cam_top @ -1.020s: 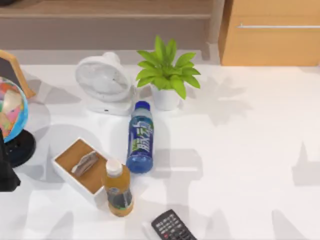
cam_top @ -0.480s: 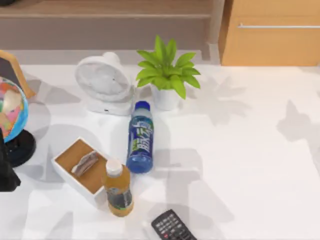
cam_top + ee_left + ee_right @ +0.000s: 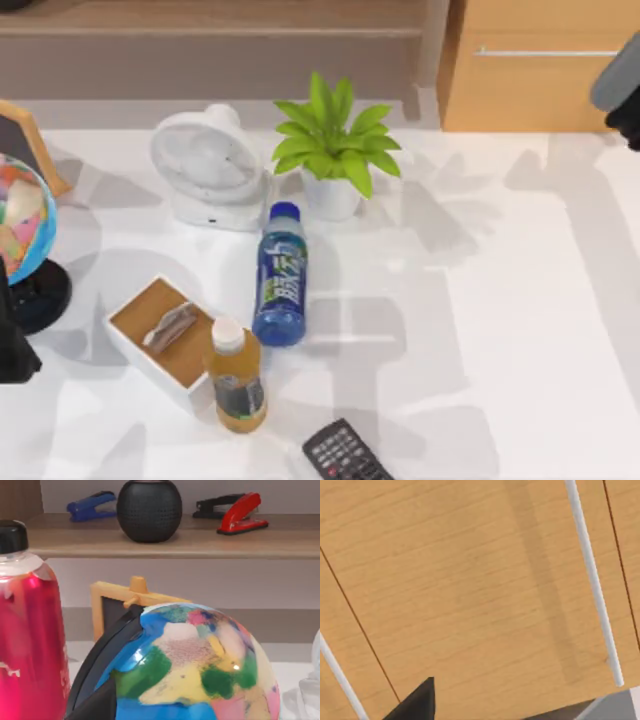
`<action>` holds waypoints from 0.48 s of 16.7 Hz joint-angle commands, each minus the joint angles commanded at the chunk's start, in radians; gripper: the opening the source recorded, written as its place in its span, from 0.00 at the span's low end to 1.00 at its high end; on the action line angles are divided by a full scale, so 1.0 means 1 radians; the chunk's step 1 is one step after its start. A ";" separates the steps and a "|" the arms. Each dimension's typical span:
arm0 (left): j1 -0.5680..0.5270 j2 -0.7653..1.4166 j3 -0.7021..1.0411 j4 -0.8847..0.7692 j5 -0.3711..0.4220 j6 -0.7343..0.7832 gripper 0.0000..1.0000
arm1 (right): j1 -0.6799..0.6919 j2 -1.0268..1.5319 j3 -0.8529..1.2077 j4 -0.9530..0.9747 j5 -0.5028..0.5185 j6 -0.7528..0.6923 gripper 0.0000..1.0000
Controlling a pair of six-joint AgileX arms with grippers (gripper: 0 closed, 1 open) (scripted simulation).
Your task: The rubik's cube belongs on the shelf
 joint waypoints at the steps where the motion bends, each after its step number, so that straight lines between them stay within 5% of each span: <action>1: 0.000 0.000 0.000 0.000 0.000 0.000 1.00 | 0.009 0.094 0.035 0.050 0.013 -0.055 1.00; 8: 0.000 0.000 0.000 0.000 0.000 0.000 1.00 | 0.059 0.526 0.203 0.296 0.094 -0.309 1.00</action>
